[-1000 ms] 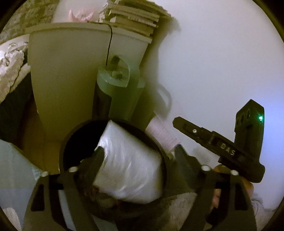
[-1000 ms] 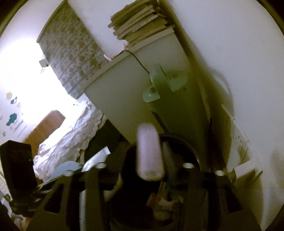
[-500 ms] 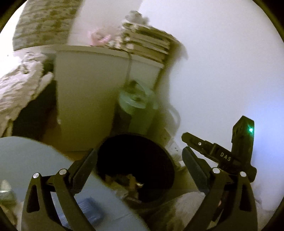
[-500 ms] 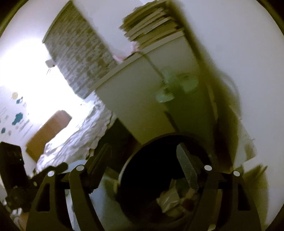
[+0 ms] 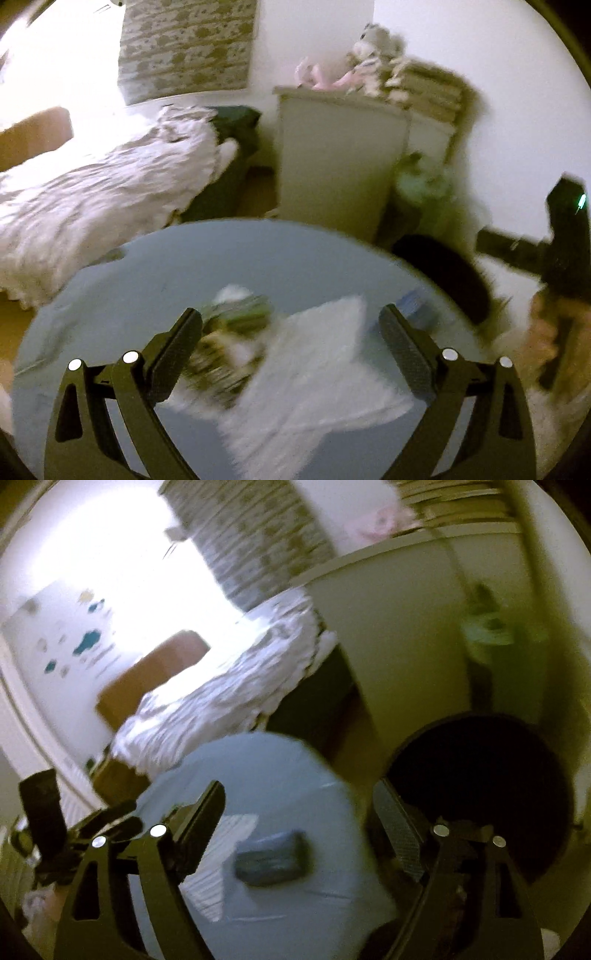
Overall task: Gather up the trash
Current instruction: 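Grasp the black battery card with the left tool while the right tool grasps the blue packet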
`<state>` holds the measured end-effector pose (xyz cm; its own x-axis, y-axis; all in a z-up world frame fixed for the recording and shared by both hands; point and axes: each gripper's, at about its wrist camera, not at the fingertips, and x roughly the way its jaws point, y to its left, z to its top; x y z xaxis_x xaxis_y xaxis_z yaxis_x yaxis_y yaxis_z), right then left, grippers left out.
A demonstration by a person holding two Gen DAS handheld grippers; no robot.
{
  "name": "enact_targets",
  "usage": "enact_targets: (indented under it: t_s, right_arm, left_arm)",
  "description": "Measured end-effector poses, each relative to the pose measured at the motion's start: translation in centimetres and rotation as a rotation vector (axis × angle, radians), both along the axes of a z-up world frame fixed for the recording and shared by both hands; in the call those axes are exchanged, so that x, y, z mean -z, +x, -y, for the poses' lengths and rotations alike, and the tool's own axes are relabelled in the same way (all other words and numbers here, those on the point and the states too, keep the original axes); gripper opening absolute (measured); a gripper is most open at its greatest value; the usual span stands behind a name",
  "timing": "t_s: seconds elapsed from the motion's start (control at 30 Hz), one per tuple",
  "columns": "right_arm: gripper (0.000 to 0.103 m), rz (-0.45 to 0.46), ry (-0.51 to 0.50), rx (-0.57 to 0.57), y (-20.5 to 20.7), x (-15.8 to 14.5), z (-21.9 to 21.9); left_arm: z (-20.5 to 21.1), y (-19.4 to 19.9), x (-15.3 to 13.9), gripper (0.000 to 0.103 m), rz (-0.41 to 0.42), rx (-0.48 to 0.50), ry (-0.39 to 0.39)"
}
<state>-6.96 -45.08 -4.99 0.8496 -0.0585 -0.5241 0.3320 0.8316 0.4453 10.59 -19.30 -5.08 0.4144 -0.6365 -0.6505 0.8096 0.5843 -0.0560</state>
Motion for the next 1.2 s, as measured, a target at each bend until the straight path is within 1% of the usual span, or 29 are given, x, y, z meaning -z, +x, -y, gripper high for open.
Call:
enact_targets:
  t_s: [0.1,0.2,0.33,0.43,0.5,0.53,0.6,0.63,0.67,0.7,0.73,0.77,0.8,0.83,0.87,0.93,0.97,1.03,1.1,1.13,1.17,1.2]
  right_arm:
    - [0.082,-0.050,-0.010,-0.064,2.0,0.4,-2.4]
    - [0.084,-0.117,-0.034,-0.106,3.9,1.1,-4.5]
    - [0.084,-0.222,-0.115,-0.134,5.9,1.9,-6.7]
    - [0.084,-0.311,-0.182,-0.129,6.8,2.8,-7.6]
    - [0.084,-0.344,-0.182,-0.129,7.2,3.5,-7.2]
    - [0.084,-0.353,-0.170,-0.131,7.3,3.9,-7.1]
    - [0.084,-0.361,-0.166,-0.127,7.6,4.2,-6.9]
    - [0.084,-0.366,-0.170,-0.126,7.9,4.3,-6.9]
    - [0.078,-0.367,-0.175,-0.126,8.1,4.4,-6.9]
    - [0.073,-0.368,-0.182,-0.125,8.1,4.4,-7.0]
    - [0.068,-0.375,-0.194,-0.125,8.3,4.5,-7.2]
    - [0.065,-0.375,-0.201,-0.124,8.4,4.5,-7.3]
    - [0.062,-0.373,-0.209,-0.124,8.3,4.5,-7.3]
    - [0.057,-0.369,-0.213,-0.121,8.2,4.4,-7.3]
    - [0.053,-0.362,-0.208,-0.118,8.2,4.4,-7.3]
    - [0.048,-0.348,-0.186,-0.110,8.0,4.3,-6.9]
    - [0.047,-0.341,-0.175,-0.108,8.0,4.3,-6.8]
    - [0.046,-0.326,-0.165,-0.110,7.7,4.1,-6.7]
    - [0.046,-0.310,-0.160,-0.111,7.4,4.0,-6.7]
    - [0.030,-0.298,-0.151,-0.112,7.2,3.9,-6.7]
    - [0.021,-0.293,-0.147,-0.112,7.1,3.8,-6.6]
    - [0.021,-0.290,-0.144,-0.111,7.1,3.7,-6.5]
  left_arm:
    - [-1.5,0.9,1.5,0.095,0.041,-0.002,0.076]
    - [-2.1,1.5,2.6,0.095,0.058,0.010,0.113]
    - [-2.2,2.8,4.3,0.095,0.068,0.021,0.177]
    - [-1.6,3.0,4.9,0.095,0.078,0.037,0.201]
    - [-1.7,3.1,5.1,0.095,0.072,0.055,0.200]
    - [-1.5,3.2,5.2,0.093,0.069,0.068,0.199]
    - [-0.9,3.2,5.6,0.078,0.060,0.099,0.217]
    - [-0.7,3.1,5.8,0.072,0.078,0.103,0.230]
    - [-0.4,3.0,6.0,0.065,0.098,0.108,0.244]
    - [-0.2,3.0,6.1,0.063,0.114,0.113,0.259]
    - [0.0,3.0,6.2,0.060,0.109,0.118,0.260]
    - [0.0,3.2,6.2,0.054,0.100,0.122,0.259]
    - [0.0,3.4,6.2,0.052,0.094,0.120,0.252]
    - [-0.1,3.6,6.1,0.044,0.092,0.110,0.244]
    - [-0.5,3.9,5.9,0.033,0.090,0.093,0.227]
    - [-1.2,4.5,5.5,0.022,0.067,0.068,0.188]
    - [-1.8,4.7,5.3,0.019,0.049,0.060,0.168]
    - [-2.4,4.4,5.1,0.017,0.036,0.061,0.151]
    - [-2.9,4.0,4.9,0.017,0.021,0.071,0.139]
    - [-3.0,3.9,4.9,0.017,0.013,0.078,0.135]
    - [-3.1,3.7,4.9,0.017,0.004,0.088,0.133]
    - [-3.0,3.3,4.9,0.017,-0.002,0.104,0.134]
